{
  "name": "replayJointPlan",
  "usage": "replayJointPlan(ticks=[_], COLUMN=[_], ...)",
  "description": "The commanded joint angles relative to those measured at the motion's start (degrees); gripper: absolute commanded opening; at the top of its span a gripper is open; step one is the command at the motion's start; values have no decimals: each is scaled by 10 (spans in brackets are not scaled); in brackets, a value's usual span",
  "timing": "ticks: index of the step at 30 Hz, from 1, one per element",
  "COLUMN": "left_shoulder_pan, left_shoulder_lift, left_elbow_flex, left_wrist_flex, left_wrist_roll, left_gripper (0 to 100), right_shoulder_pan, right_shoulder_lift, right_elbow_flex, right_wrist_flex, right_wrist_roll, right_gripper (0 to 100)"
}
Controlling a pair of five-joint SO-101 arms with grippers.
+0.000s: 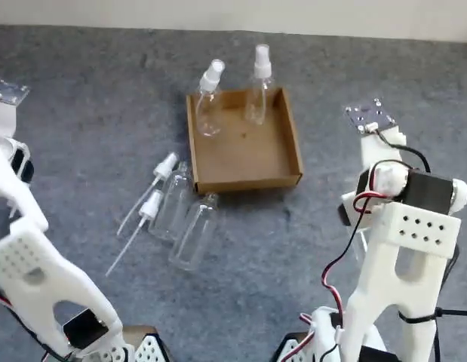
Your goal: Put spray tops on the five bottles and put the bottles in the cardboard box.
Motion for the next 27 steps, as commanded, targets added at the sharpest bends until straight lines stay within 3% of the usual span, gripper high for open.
replayJointPlan(ticks=[1,8,13,16,21,27], left_shoulder_pan=[-5,-7,-11,-13,-14,16], left_shoulder_lift=[114,225,263,259,177,-2], left_elbow_flex=[-179,-341,-355,-357,-363,-226], left_wrist_flex=[63,178,187,191,201,202], left_wrist_roll=[-9,-10,-9,-4,69,119], left_gripper=[105,104,0,1,2,2], right_shoulder_pan=[7,7,7,7,-14,-133], right_shoulder_lift=[-20,-20,-20,-20,-20,-19], right_elbow_flex=[-2,-2,-2,-2,-2,-1], right_wrist_flex=[12,12,13,13,14,14], right_wrist_roll=[8,8,7,7,5,-70], right_gripper=[4,4,4,4,4,4])
